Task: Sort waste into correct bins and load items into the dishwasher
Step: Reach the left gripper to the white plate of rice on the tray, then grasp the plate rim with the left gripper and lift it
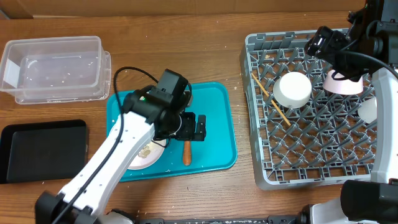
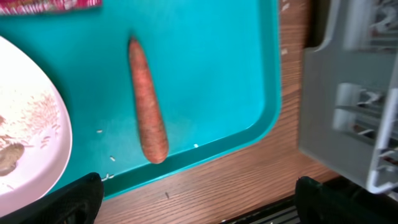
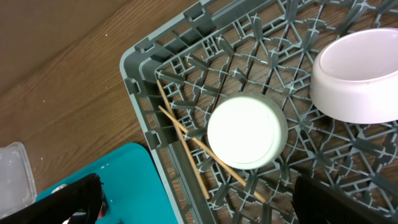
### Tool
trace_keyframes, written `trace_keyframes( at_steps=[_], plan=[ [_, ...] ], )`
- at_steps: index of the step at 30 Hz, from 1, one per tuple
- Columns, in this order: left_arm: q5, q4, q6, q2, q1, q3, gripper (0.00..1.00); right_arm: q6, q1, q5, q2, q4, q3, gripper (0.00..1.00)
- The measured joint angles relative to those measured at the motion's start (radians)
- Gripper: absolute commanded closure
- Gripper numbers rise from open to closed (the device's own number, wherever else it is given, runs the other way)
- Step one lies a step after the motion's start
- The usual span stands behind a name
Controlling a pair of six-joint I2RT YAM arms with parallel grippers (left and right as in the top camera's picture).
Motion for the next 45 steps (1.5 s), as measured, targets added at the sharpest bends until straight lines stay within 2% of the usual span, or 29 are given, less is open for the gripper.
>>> trace_keyframes(
  at_steps=[5,10,14,24,29,38,43,45],
  plan=[
    [-0.089,-0.042,-0.048,0.050,0.001,0.000,0.01,0.000,0.000,0.000,0.000,0.000,0.000,0.00],
    [-0.283,-0.113,-0.102,0.050,0.005,0.002,0.13,0.000,0.000,0.000,0.000,0.000,0.000,0.00],
    [-0.364,-0.146,-0.127,0.059,0.009,0.002,0.20,0.000,0.000,0.000,0.000,0.000,0.000,0.00],
    [-0.420,-0.062,-0.159,0.213,0.008,-0.005,0.25,0.000,0.000,0.000,0.000,0.000,0.000,0.00],
    [-0.453,-0.042,-0.166,0.275,0.010,-0.008,0.38,0.000,0.000,0.000,0.000,0.000,0.000,0.00],
    [-0.459,0.012,-0.161,0.359,0.051,-0.010,0.34,0.000,0.000,0.000,0.000,0.000,0.000,0.00],
    [-0.451,0.059,-0.156,0.376,0.063,-0.011,0.36,0.000,0.000,0.000,0.000,0.000,0.000,0.00],
    [-0.451,0.070,-0.154,0.376,0.066,-0.011,0.39,0.000,0.000,0.000,0.000,0.000,0.000,0.00]
  ],
)
